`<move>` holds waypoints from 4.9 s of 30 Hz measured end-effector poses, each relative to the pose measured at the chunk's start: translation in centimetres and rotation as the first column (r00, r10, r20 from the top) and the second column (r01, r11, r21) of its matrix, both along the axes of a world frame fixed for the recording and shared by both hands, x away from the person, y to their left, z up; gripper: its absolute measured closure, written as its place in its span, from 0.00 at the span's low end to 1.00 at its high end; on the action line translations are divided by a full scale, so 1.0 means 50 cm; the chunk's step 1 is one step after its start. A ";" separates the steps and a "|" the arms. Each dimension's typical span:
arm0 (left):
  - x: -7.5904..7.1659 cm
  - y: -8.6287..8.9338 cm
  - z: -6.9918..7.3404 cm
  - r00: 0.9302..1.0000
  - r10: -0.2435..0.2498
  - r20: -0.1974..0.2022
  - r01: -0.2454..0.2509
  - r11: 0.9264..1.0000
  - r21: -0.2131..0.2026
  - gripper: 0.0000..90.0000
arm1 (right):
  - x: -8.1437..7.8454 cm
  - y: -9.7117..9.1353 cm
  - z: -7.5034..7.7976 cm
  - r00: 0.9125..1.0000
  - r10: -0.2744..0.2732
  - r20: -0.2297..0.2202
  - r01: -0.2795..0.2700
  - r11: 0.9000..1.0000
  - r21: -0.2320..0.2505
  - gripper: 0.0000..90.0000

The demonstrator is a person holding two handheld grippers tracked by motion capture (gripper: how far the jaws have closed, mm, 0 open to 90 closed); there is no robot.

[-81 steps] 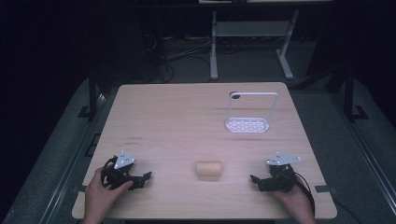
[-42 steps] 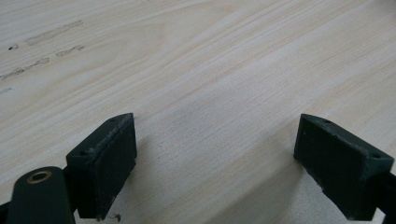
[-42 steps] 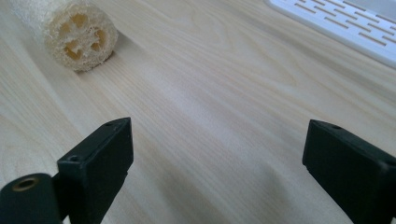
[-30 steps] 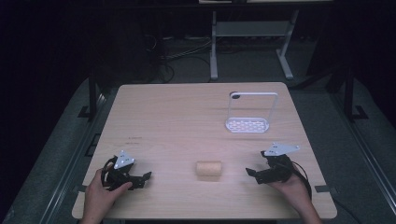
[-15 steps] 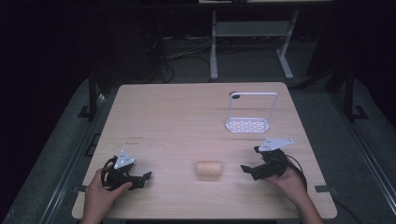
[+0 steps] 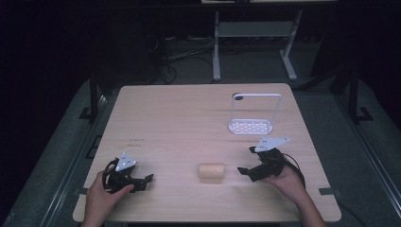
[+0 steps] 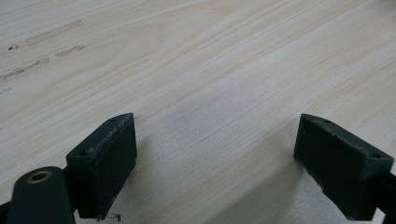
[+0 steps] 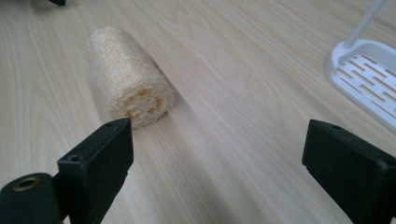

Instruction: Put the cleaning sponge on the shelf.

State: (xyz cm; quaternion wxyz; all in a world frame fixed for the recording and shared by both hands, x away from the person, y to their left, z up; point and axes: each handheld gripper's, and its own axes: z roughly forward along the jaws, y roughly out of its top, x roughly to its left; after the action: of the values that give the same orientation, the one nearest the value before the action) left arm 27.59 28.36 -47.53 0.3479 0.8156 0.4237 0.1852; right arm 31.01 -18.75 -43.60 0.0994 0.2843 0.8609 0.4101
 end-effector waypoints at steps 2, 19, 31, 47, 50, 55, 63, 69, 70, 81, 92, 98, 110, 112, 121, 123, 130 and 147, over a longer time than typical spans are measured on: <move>0.000 0.000 0.000 1.000 0.000 0.000 0.000 1.000 0.000 0.14 | 0.003 0.008 0.003 1.000 0.022 0.000 -0.022 1.000 0.001 0.09; 0.000 0.000 0.000 1.000 0.000 0.000 0.000 1.000 0.000 0.14 | 0.018 0.039 0.012 0.993 0.117 -0.015 -0.117 0.993 0.017 0.09; 0.000 0.000 0.000 1.000 0.000 0.000 0.000 1.000 0.000 0.14 | 0.031 0.066 0.021 0.986 0.168 -0.013 -0.167 0.986 0.022 0.09; 0.000 0.000 0.000 1.000 -0.001 0.001 0.001 1.000 0.002 0.14 | 0.045 0.116 0.027 0.968 0.250 -0.015 -0.250 0.968 0.011 0.09; 0.000 0.000 0.000 1.000 0.001 0.001 -0.001 1.000 0.000 0.14 | 0.047 0.124 0.028 0.963 0.269 -0.012 -0.269 0.963 0.008 0.10; 0.000 0.000 0.001 1.000 0.001 -0.001 -0.001 1.000 0.001 0.14 | 0.052 0.144 0.027 0.952 0.307 -0.013 -0.307 0.952 0.008 0.10; 0.000 0.000 0.001 1.000 0.001 -0.001 -0.001 1.000 0.000 0.14 | 0.055 0.173 0.017 0.936 0.350 -0.037 -0.351 0.936 -0.015 0.10; 0.000 0.000 0.000 1.000 0.000 -0.001 0.000 1.000 0.001 0.14 | 0.060 0.192 0.010 0.924 0.378 -0.059 -0.381 0.924 -0.040 0.10; 0.000 0.000 0.000 1.000 0.000 -0.001 0.000 1.000 0.000 0.14 | 0.062 0.195 0.009 0.921 0.385 -0.065 -0.388 0.921 -0.041 0.10; 0.000 0.000 0.000 1.000 0.001 -0.001 -0.001 1.000 0.000 0.14 | 0.063 0.218 -0.013 0.899 0.427 -0.103 -0.436 0.893 -0.107 0.10; 0.000 0.000 0.000 1.000 0.001 -0.001 -0.001 1.000 0.000 0.14 | 0.061 0.233 -0.033 0.890 0.438 -0.126 -0.454 0.876 -0.163 0.10; 0.000 0.000 0.000 1.000 0.001 -0.002 -0.001 1.000 0.000 0.14 | 0.058 0.236 -0.039 0.888 0.441 -0.132 -0.460 0.866 -0.198 0.11; 0.000 0.000 0.001 1.000 0.000 -0.003 0.000 1.000 0.000 0.14 | 0.057 0.233 -0.035 0.886 0.448 -0.122 -0.464 0.860 -0.212 0.26; 0.000 0.000 0.000 1.000 0.001 -0.001 -0.001 1.000 0.000 0.14 | 0.056 0.233 -0.036 0.884 0.449 -0.129 -0.467 0.858 -0.216 0.30; 0.000 0.000 0.000 1.000 0.001 -0.002 -0.001 1.000 0.000 0.14 | 0.055 0.232 -0.035 0.882 0.454 -0.122 -0.471 0.854 -0.223 0.44; 0.000 0.000 0.000 1.000 0.001 -0.002 -0.001 1.000 0.000 0.14 | 0.055 0.231 -0.034 0.882 0.455 -0.121 -0.471 0.854 -0.222 0.44; 0.000 0.000 0.000 1.000 0.001 -0.002 -0.001 1.000 -0.001 0.14 | 0.054 0.231 -0.034 0.880 0.458 -0.123 -0.474 0.852 -0.222 0.46; 0.000 0.000 0.000 1.000 0.002 -0.002 -0.002 1.000 0.000 0.14 | 0.049 0.208 -0.017 0.918 0.383 -0.098 -0.396 0.896 -0.201 0.47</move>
State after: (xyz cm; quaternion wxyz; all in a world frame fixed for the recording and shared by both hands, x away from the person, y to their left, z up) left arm 27.59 28.35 -47.51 0.3473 0.8154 0.4248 0.1847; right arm 33.44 -8.35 -44.45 0.0219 0.1050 0.9423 0.3172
